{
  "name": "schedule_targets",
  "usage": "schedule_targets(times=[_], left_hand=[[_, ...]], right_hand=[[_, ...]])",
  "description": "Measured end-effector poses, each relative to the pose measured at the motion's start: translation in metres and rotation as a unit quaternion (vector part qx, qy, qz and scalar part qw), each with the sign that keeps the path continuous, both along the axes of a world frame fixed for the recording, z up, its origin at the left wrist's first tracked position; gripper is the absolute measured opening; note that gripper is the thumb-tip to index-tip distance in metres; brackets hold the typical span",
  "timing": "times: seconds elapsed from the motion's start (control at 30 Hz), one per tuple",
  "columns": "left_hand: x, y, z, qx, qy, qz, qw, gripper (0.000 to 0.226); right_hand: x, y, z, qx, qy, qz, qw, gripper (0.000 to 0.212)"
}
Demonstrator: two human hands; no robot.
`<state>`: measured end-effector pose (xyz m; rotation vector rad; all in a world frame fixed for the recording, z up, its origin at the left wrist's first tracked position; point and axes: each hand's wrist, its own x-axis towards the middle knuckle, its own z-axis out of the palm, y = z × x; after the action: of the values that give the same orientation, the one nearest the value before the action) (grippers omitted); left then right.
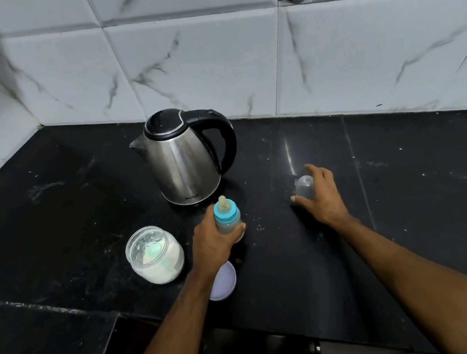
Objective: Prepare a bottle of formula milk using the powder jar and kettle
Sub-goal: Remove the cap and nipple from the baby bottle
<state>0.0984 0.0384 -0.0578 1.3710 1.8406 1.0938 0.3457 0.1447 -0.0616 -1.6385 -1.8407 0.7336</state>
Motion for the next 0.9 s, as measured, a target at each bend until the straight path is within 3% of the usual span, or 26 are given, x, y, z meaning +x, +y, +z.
schedule_targets(times=[0.17,0.33,0.53,0.73,0.9], left_hand=[[-0.001,-0.002,-0.001,-0.006,-0.005,0.001,1.000,0.061],[-0.002,-0.003,0.001,-0.025,0.017,0.004,1.000,0.038],[-0.002,-0.001,-0.001,-0.026,0.042,-0.005,0.999,0.049],[-0.006,0.000,0.000,-0.026,0.036,-0.017,0.999,0.049],[-0.007,0.000,0.001,-0.027,0.016,-0.025,0.999,0.052]], right_hand=[[-0.049,-0.030,0.034,0.133,0.058,0.049,0.988,0.064],[-0.112,-0.067,0.046,0.090,0.077,0.195,0.974,0.063],[-0.131,-0.071,0.039,0.093,0.101,0.155,0.978,0.059],[-0.129,-0.067,0.040,0.078,0.154,0.184,0.968,0.063],[-0.127,-0.056,0.042,0.063,0.131,0.248,0.958,0.056]])
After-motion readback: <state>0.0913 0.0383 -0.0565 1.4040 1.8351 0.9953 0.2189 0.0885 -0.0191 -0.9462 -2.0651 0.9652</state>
